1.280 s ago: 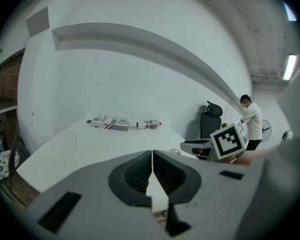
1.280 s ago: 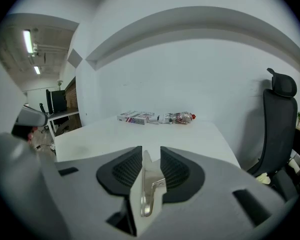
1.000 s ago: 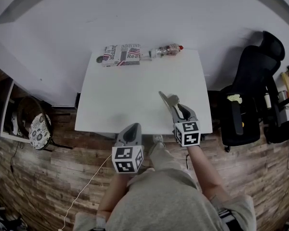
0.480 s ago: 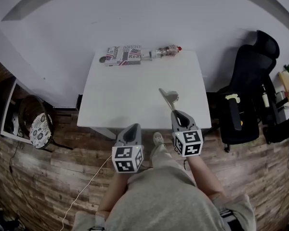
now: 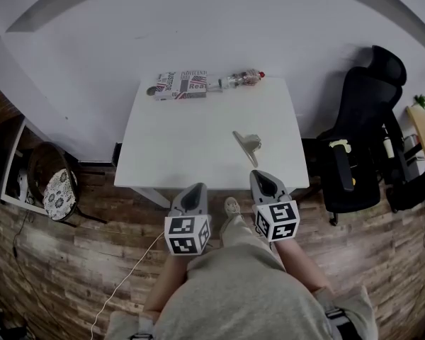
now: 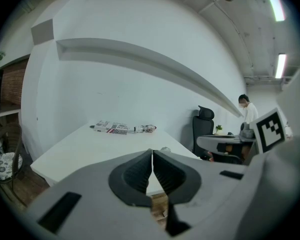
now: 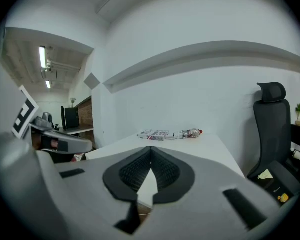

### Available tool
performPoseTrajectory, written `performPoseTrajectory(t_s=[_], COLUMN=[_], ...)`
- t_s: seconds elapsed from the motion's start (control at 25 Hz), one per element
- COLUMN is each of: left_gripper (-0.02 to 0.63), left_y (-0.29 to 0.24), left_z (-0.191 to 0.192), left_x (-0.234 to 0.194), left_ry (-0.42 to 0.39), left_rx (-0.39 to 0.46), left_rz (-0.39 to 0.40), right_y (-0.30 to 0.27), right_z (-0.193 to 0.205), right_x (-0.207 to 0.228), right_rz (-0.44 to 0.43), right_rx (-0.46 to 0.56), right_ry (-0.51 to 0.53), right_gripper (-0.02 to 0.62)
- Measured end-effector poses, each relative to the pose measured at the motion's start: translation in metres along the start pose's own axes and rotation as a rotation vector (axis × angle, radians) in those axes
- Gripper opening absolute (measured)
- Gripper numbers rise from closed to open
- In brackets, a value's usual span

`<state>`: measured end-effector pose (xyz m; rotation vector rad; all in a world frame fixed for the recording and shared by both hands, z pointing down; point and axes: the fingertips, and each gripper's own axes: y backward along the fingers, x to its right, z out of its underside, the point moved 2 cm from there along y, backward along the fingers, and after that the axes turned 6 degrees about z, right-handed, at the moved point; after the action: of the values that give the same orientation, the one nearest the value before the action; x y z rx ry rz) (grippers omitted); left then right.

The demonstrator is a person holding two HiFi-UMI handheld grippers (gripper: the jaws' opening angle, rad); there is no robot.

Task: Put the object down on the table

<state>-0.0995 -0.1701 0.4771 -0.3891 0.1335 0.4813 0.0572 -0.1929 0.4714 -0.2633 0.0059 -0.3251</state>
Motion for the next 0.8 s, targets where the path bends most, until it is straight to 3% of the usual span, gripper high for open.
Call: performPoseTrajectory(t_s=[0.8], left_gripper=[0.009], left_y=[0.0012], left_z=[0.0041], left_x=[-0.0076], left_ry=[0.015], left_rx=[-0.010], left_rz=[-0.008], right_y=[0.0009], right_z=[-0.0074], right_x=[-0.0100], right_rz=[-0.006], right_rx=[0.022], right_ry=[0.015], right_gripper=[0.000])
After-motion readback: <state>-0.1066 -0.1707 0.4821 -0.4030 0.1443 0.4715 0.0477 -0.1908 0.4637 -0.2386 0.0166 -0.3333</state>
